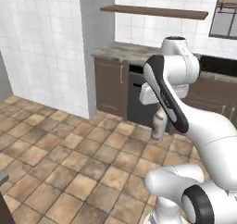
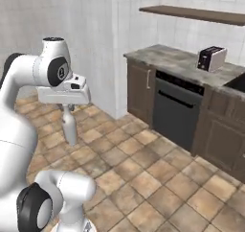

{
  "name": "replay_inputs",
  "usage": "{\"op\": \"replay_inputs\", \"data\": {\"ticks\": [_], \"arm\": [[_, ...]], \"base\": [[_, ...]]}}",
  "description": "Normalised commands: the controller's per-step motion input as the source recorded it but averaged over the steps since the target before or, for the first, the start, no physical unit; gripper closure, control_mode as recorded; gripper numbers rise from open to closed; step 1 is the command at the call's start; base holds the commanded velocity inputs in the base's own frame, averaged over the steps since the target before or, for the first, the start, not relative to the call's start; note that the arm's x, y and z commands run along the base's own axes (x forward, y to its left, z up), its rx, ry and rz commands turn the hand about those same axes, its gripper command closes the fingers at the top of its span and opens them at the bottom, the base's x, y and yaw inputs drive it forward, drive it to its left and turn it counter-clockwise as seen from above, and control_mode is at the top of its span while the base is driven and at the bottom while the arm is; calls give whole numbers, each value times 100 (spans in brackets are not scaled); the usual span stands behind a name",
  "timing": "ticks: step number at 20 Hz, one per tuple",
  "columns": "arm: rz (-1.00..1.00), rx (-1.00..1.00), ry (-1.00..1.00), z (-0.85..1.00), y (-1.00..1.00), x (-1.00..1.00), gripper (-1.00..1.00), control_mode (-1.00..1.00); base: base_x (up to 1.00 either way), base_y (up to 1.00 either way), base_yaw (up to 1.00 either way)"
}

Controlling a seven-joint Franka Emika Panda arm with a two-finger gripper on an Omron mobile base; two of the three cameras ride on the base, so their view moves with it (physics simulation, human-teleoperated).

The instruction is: Place the drinks on the dining counter in a tight cluster.

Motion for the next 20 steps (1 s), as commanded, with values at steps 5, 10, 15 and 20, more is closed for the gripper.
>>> {"op": "replay_inputs", "data": {"ticks": [5,10,15,20], "arm": [[0,0,0,0,0,0,100,100],[0,0,0,0,0,0,100,100],[0,0,0,0,0,0,100,100],[0,0,0,0,0,0,100,100]], "base": [[0,19,100],[0,23,100],[15,21,93],[35,4,40]]}}
